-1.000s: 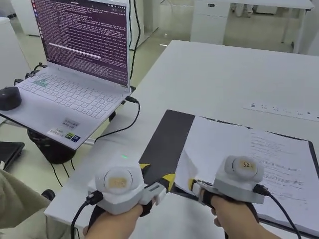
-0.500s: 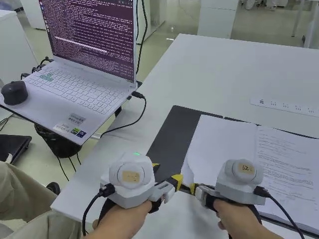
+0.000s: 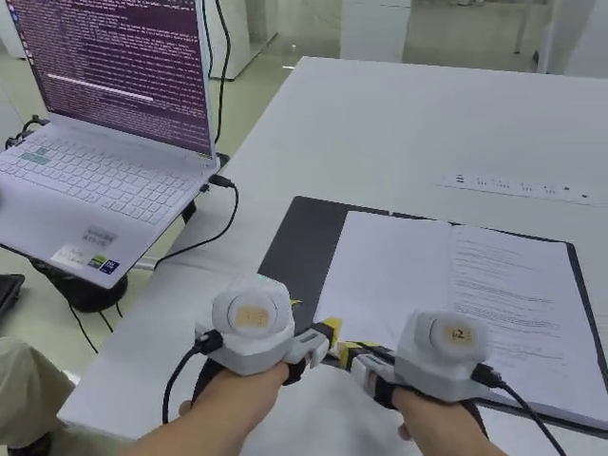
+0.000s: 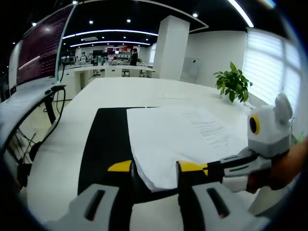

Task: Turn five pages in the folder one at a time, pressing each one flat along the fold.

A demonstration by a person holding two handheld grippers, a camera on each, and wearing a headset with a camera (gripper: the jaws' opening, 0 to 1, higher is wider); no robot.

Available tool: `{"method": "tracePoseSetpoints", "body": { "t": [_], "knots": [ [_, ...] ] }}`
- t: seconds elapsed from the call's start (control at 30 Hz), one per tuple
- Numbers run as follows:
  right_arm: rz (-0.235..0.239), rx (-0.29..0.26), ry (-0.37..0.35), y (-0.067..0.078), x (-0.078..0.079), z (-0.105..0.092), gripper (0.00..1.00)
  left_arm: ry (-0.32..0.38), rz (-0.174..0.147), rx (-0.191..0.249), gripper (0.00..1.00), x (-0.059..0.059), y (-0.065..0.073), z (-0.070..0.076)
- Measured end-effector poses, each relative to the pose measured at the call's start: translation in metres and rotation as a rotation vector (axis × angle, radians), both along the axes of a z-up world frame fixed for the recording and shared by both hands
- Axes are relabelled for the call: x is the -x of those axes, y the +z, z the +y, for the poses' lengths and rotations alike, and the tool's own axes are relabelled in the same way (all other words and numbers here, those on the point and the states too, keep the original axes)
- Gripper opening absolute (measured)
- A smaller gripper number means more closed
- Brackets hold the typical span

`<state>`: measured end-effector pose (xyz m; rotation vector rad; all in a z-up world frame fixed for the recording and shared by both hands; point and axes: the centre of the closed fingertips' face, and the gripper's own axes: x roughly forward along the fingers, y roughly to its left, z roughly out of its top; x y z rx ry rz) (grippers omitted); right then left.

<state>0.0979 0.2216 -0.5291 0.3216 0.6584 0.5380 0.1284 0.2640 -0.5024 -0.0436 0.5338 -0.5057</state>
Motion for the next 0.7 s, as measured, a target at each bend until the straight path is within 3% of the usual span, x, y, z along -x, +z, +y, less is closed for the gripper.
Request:
{"method": "tracePoseSetpoints", "body": {
  "t": [0.3,0.5,0.7],
  "knots": [
    [-0.045,-0.005,-0.136,0.009,-0.017,-0.062,0.00,-0.064,0.039,-0.087,0.32,0.000,-0.034,-0.025],
    [-0.074,-0.008,-0.174,0.010,-0.031,-0.084,0.00,-0.037,0.059,-0.165,0.31,0.005,-0.054,-0.017],
    [-0.086,-0.016,-0.212,0.009,-0.054,-0.103,0.00,-0.019,0.005,-0.157,0.30,0.008,-0.053,-0.015]
  ]
}}
